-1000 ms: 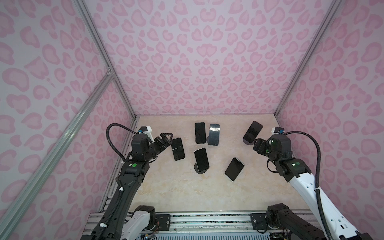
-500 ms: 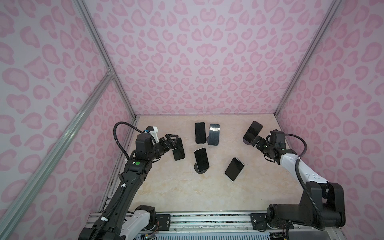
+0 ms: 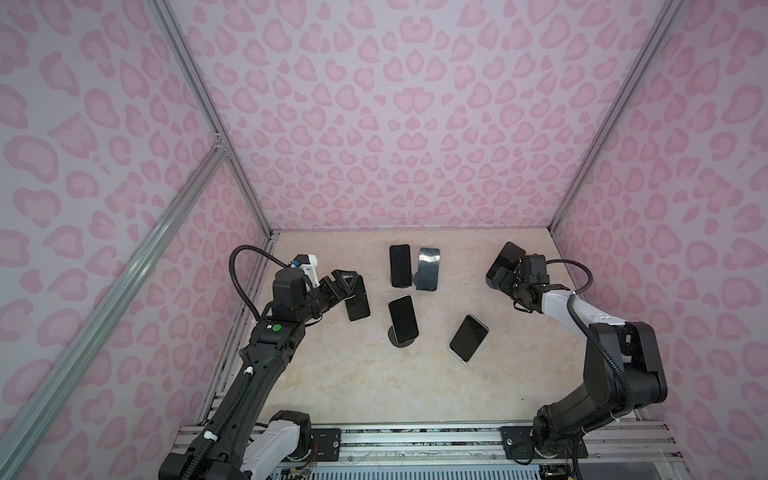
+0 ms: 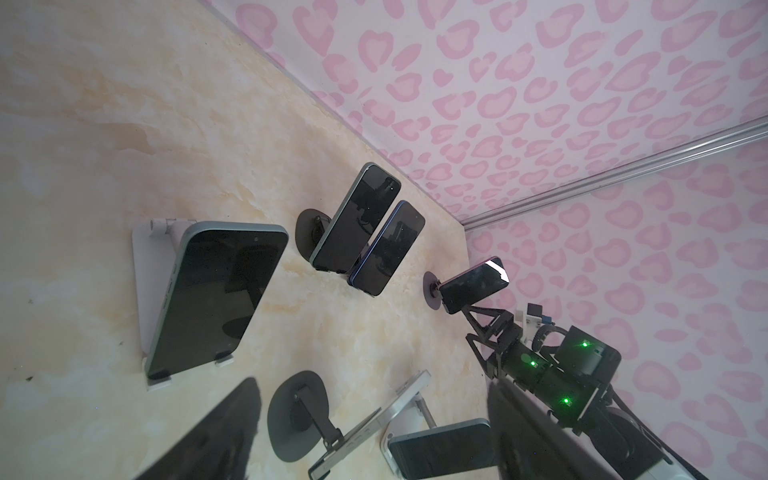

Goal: Remove the phone from the phone stand
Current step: 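Lower the open right gripper over the top edge of the pink-edged phone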

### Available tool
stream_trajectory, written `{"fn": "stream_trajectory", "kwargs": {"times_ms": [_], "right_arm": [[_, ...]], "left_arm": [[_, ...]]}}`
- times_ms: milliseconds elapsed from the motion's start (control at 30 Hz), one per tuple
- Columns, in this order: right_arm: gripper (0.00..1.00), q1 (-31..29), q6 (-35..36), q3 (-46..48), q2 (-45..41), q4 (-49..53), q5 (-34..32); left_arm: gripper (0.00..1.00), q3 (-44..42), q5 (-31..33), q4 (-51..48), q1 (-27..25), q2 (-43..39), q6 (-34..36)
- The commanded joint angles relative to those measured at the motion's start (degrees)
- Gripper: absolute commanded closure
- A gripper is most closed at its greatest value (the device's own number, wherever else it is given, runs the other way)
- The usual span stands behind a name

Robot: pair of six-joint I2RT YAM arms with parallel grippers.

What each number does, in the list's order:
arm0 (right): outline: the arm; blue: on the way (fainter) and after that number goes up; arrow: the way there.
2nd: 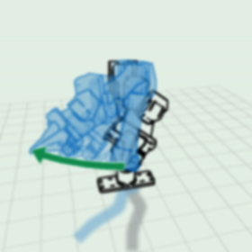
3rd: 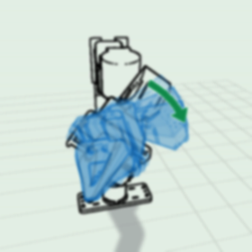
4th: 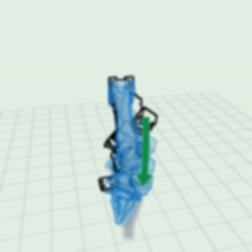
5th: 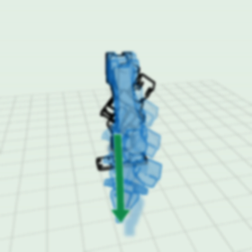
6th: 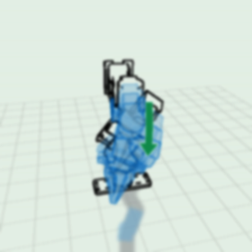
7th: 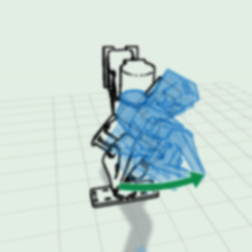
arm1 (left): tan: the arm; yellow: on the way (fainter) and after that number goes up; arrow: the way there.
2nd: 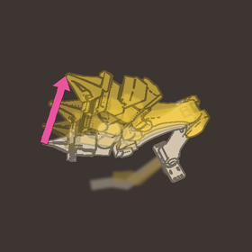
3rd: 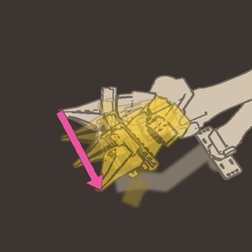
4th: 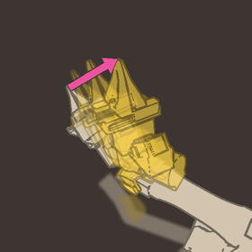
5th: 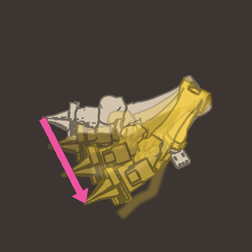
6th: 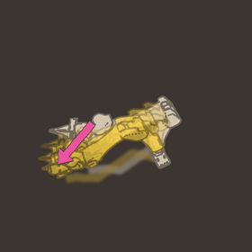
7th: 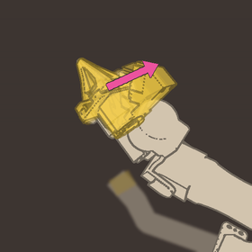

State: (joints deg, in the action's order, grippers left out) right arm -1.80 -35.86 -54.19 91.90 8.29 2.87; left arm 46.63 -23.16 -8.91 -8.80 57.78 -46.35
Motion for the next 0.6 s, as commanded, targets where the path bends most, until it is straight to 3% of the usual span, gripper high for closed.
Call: {"fn": "stream_trajectory", "kwargs": {"times_ms": [0, 567], "right_arm": [[0.01, -0.60, -2.19, 0.77, 1.15, -0.34, -4.55], [0.01, -3.47, -0.85, -1.31, 5.12, 0.17, -10.21]], "left_arm": [[0.11, 0.04, -0.35, 2.24, 0.01, 0.05, 0.31], [0.12, 0.60, -2.12, 2.18, 0.02, 0.63, 0.04]]}}
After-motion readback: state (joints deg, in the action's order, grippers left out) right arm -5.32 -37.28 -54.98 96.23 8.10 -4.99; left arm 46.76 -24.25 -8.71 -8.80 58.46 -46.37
